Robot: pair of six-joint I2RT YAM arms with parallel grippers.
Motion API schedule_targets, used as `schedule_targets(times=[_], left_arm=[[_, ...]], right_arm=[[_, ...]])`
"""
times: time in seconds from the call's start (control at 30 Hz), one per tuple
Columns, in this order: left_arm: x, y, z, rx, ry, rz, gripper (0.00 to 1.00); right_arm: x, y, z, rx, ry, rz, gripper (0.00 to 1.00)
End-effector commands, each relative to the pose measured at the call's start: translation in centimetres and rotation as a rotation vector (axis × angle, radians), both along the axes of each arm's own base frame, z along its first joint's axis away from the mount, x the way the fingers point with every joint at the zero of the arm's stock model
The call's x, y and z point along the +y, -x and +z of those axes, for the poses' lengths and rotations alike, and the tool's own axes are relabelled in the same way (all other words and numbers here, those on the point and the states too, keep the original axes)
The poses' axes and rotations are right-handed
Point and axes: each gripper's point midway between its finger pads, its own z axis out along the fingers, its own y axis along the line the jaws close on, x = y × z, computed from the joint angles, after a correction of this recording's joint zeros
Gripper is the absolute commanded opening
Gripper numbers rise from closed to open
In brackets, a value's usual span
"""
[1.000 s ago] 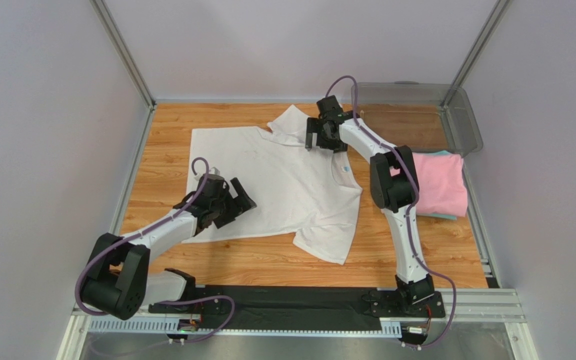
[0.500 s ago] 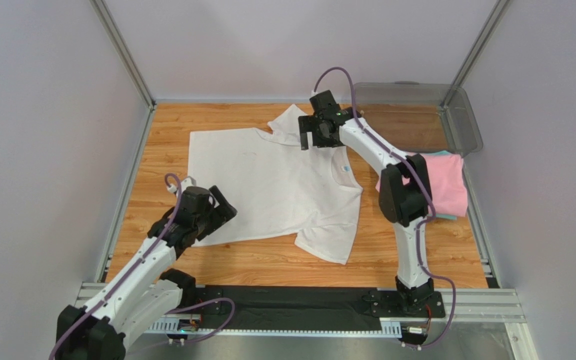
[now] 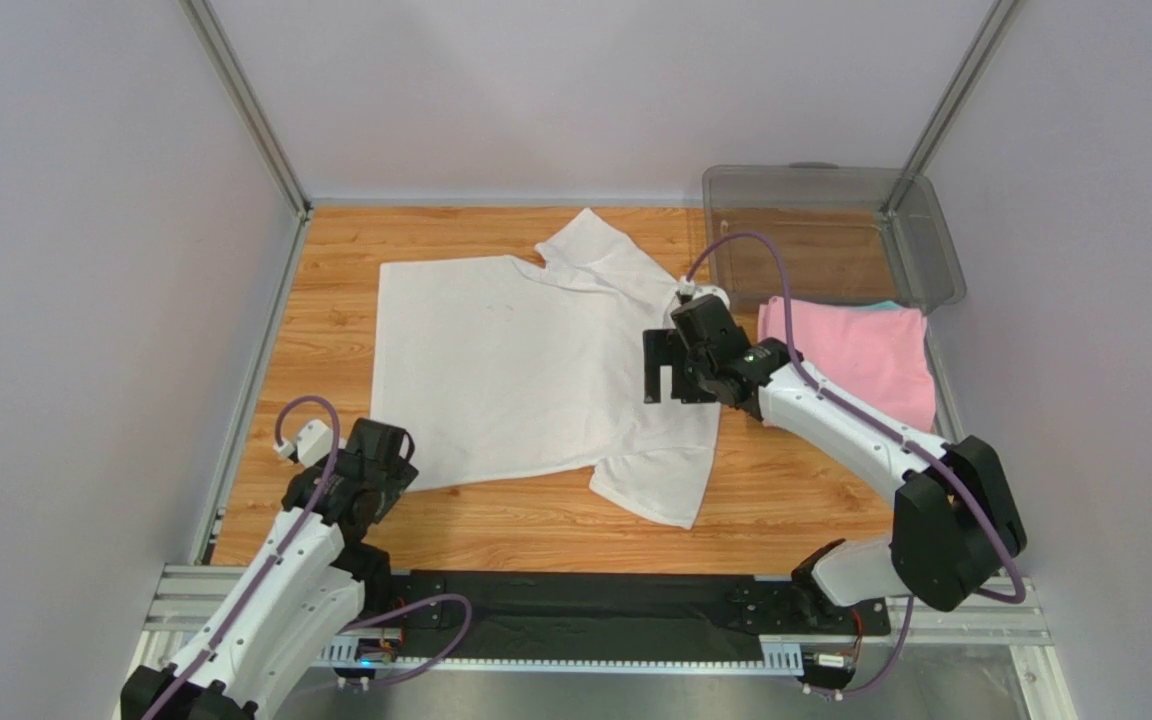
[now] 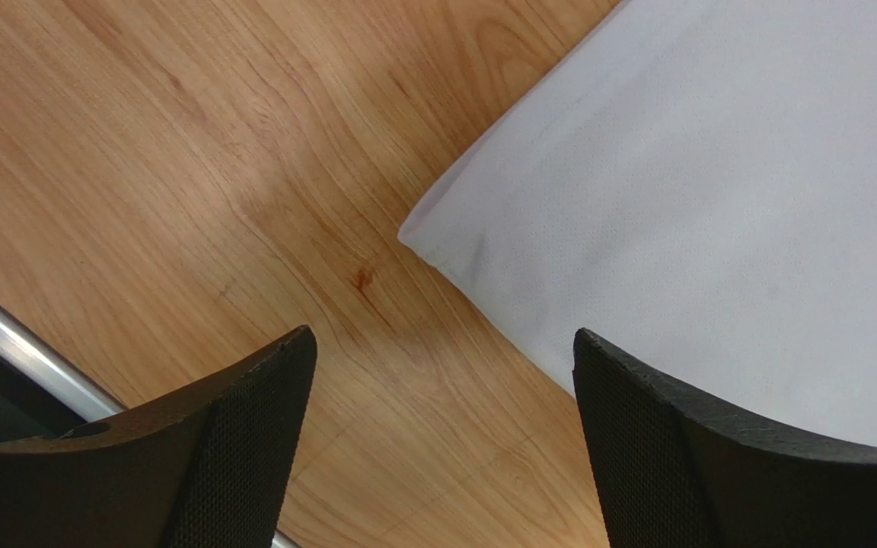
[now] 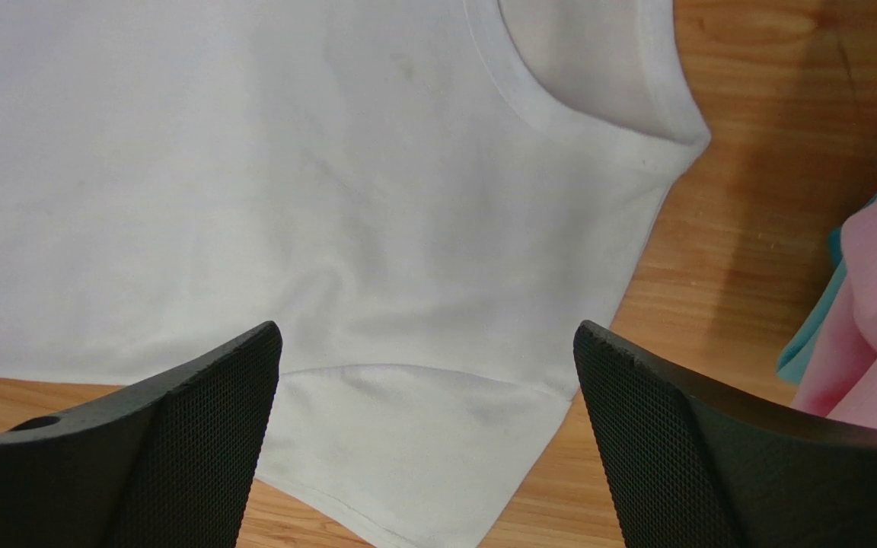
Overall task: Fold and stack the t-shirts
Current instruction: Flatten the tshirt out
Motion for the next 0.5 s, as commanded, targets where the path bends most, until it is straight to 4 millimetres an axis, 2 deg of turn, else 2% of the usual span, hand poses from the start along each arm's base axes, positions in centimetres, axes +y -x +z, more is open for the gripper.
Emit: schedule_targets(times=[0.0, 0.03, 0.17, 0.47], left_arm=[[1.3, -0.2, 0.3, -0.024, -0.044, 0.064, 0.88], [1.4, -0.2, 0.2, -0.018, -0.046, 0.072, 0.87], [0.9, -0.9, -0.1, -0.014, -0.008, 0.073, 0.83], [0.5, -2.3, -1.5, 0.070, 0.020, 0.140, 0.66]], right_arm=[[0.8, 0.3, 0.8, -0.055, -0.108, -0.023, 1.00], [0.5, 1.1, -0.1, -0.032, -0.101, -0.016, 1.00], [-0.2, 2.2, -0.8, -0.025, -0.101, -0.019, 1.00], [-0.7, 2.9, -0.5, -0.042, -0.106, -0.004, 1.00]])
